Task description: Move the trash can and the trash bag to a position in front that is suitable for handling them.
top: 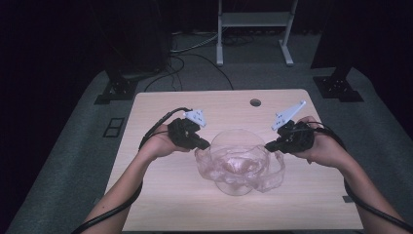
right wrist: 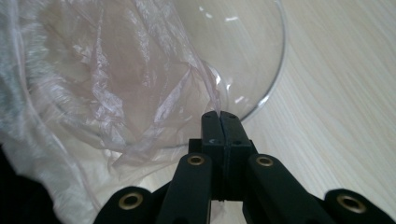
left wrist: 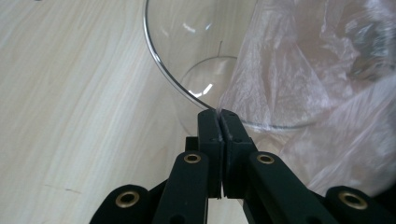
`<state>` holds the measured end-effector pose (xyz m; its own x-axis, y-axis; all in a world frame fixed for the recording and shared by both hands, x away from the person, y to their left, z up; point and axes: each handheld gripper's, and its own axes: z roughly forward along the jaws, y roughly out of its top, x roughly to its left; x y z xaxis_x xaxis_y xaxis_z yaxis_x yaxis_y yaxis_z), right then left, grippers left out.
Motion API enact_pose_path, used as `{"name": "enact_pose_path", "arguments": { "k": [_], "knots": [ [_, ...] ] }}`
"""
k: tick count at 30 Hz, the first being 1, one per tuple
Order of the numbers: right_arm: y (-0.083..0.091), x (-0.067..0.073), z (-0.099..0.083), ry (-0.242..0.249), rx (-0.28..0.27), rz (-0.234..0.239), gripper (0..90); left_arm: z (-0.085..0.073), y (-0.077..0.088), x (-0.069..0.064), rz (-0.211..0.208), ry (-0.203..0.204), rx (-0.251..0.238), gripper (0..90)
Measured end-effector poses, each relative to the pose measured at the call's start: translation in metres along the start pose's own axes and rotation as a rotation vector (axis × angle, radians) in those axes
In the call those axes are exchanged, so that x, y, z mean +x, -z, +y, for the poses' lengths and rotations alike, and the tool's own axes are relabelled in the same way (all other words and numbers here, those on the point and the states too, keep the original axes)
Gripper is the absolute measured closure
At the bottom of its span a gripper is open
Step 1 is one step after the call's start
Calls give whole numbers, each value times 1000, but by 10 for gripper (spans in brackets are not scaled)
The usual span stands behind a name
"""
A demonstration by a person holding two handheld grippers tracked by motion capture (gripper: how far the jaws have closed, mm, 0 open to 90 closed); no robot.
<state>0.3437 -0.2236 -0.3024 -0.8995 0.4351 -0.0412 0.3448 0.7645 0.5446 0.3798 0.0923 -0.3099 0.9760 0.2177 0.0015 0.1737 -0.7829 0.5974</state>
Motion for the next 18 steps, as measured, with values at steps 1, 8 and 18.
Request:
{"name": "enact_pose_path", "arguments": {
  "k": [1,8,18],
  "knots": [
    [0,-1,-1,-3,3,-12,900,4,0,1,19,-9,10,881],
    [-8,-8,-4,-28,20,-73,900,13,-10,10,84,-24,60,881],
    [-21,-17,-7,-67,15,-67,900,7,-26,26,120,22,39,882]
  ]
}}
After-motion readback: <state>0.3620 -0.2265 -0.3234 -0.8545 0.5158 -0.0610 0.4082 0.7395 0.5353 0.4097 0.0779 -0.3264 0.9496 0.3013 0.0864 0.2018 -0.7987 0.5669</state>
